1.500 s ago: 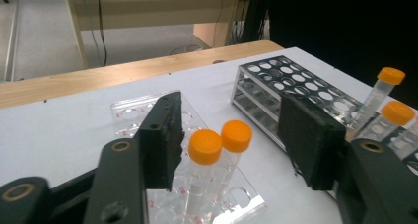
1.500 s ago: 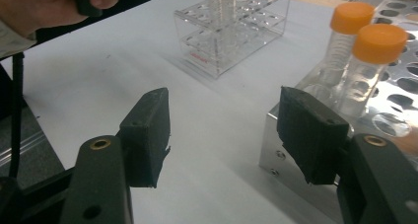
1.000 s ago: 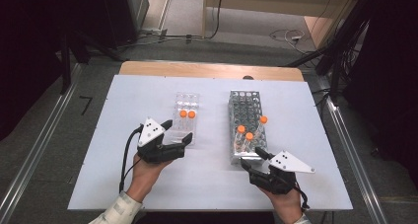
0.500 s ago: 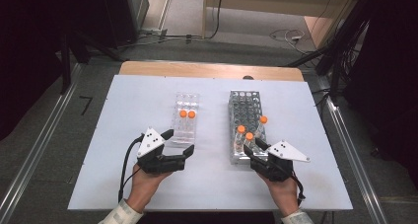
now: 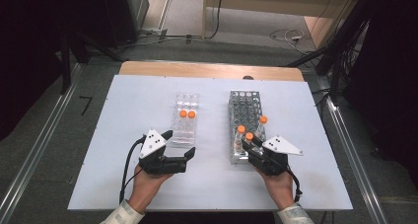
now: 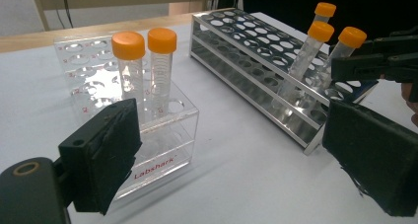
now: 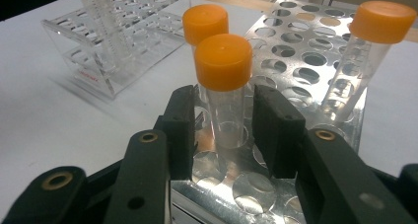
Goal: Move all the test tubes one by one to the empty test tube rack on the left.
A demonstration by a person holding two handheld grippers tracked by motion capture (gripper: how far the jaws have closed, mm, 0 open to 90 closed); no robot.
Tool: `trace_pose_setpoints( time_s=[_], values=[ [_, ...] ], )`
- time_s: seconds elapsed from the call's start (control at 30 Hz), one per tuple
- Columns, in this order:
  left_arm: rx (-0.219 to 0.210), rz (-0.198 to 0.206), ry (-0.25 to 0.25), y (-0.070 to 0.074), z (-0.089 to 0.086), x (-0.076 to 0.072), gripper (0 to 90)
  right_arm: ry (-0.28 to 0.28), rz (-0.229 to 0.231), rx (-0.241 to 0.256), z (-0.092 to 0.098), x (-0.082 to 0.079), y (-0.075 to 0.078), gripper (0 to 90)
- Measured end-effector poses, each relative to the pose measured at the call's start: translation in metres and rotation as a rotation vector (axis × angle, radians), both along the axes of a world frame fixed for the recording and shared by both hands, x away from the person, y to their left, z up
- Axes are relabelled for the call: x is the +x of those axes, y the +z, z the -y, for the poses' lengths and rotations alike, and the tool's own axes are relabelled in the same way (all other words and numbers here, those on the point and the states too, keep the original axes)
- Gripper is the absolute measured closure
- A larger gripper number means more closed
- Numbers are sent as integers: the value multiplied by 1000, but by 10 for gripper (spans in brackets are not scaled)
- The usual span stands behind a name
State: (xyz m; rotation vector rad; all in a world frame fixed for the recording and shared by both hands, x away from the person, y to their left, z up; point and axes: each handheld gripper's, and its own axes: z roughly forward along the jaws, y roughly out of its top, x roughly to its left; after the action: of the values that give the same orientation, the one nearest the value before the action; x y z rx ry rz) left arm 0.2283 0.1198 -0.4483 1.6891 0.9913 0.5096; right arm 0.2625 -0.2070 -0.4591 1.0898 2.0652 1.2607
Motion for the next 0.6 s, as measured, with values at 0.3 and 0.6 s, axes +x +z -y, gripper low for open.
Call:
trace_pose_setpoints(
  time_s=[0.3,0.6],
  values=[
    [-1,3,-3,0,1,-2,71,-3,-1,-21,-3,2,-3,652],
    [3,3,17,0,1,-3,58,-25,19,-7,0,3,-1,711]
  ],
)
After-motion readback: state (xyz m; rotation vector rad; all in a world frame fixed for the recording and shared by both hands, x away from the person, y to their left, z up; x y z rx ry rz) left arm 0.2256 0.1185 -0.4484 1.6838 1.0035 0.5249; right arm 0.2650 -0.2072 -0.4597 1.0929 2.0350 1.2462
